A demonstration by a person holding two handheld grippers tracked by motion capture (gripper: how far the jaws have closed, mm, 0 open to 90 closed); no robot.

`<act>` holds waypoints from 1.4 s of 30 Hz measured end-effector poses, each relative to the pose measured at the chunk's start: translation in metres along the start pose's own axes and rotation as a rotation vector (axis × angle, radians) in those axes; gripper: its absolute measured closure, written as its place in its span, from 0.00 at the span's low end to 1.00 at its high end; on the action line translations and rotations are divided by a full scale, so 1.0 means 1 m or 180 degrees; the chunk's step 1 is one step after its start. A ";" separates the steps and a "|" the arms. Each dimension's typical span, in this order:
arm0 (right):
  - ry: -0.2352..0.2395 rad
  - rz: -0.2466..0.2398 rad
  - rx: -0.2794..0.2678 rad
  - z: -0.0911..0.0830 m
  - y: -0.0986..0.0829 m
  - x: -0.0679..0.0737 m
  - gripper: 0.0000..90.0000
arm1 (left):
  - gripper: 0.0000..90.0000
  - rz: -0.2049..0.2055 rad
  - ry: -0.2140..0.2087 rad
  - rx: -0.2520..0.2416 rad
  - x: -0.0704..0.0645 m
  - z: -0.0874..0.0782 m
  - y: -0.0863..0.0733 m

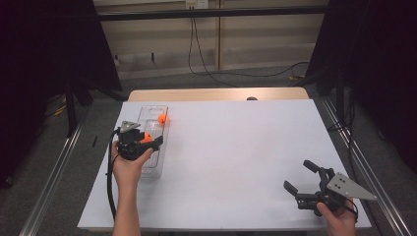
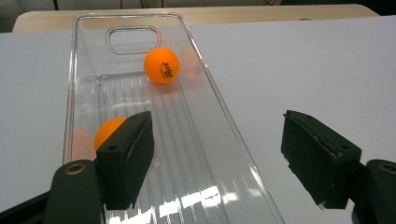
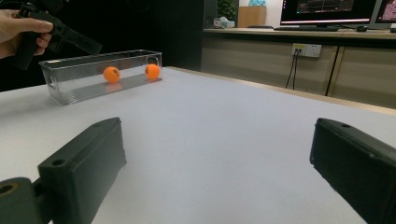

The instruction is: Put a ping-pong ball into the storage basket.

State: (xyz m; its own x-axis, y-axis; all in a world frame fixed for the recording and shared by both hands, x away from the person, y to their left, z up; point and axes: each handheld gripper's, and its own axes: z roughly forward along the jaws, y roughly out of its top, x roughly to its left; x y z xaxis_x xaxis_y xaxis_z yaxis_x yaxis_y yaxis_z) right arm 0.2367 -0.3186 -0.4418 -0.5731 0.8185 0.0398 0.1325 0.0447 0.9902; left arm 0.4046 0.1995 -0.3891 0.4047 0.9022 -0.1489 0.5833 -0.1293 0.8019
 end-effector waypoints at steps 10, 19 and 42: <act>0.0002 0.0016 -0.0010 0.000 0.000 -0.001 0.03 | 0.24 0.0004 -0.0125 -0.0112 -0.010 -0.011 0.000; 0.0003 0.0016 -0.0008 0.000 0.000 0.000 0.03 | 0.19 0.0054 -0.0307 -0.0217 -0.018 -0.020 -0.006; -0.0005 0.0013 -0.0014 0.000 0.000 -0.001 0.03 | 0.12 0.0083 -0.0493 -0.0588 -0.017 -0.044 -0.029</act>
State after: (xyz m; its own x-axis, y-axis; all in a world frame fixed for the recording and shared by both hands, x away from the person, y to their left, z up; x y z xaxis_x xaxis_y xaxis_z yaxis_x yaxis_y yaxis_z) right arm 0.2367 -0.3192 -0.4415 -0.5712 0.8196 0.0437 0.1314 0.0387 0.9906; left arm 0.3496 0.2057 -0.3845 0.5294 0.8239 -0.2024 0.4382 -0.0613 0.8968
